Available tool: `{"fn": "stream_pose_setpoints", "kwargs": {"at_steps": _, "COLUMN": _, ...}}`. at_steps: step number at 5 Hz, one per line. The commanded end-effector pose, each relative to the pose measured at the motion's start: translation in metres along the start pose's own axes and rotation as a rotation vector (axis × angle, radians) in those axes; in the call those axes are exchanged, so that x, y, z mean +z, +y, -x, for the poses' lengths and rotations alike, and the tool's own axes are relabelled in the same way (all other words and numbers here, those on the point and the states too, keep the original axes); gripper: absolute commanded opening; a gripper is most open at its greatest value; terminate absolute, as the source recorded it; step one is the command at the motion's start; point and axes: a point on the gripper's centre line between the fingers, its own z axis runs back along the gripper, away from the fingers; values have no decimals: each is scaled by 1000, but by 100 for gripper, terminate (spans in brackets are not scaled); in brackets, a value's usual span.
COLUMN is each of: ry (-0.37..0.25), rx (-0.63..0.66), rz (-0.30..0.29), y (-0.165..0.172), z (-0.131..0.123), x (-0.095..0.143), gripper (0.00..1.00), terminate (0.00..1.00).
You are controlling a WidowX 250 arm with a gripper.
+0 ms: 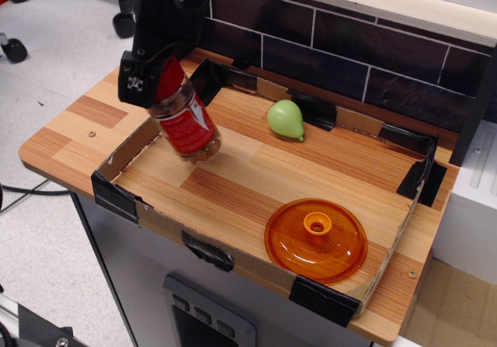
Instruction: Upright basil bottle
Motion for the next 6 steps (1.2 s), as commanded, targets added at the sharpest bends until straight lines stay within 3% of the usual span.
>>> {"fn": "stream_pose_setpoints", "kwargs": {"at_steps": 1, "ry": 87, "rx": 22, "rz": -69, "y": 13, "z": -10, "x": 9, "gripper": 100, "terminate": 0}}
{"fn": "stream_pose_setpoints", "kwargs": {"at_steps": 3, "ry": 72, "rx": 89, "rz": 0, "y": 28, "z": -23, "x": 38, "gripper": 100, "terminate": 0}}
{"fn": "stream_pose_setpoints", "kwargs": {"at_steps": 4, "ry": -48, "rx": 96, "rz": -2, "y": 34, "z": -31, "x": 68, "gripper": 100, "terminate": 0}}
{"fn": "stream_pose_setpoints", "kwargs": {"at_steps": 5, "ry": -209, "rx": 132, "rz": -13, "y": 40, "z": -39, "x": 77, "gripper": 100, "terminate": 0}}
{"fn": "stream_pose_setpoints", "kwargs": {"at_steps": 6, "ry": -209, "rx": 132, "rz": -13, "y": 40, "z": -39, "x": 77, "gripper": 100, "terminate": 0}}
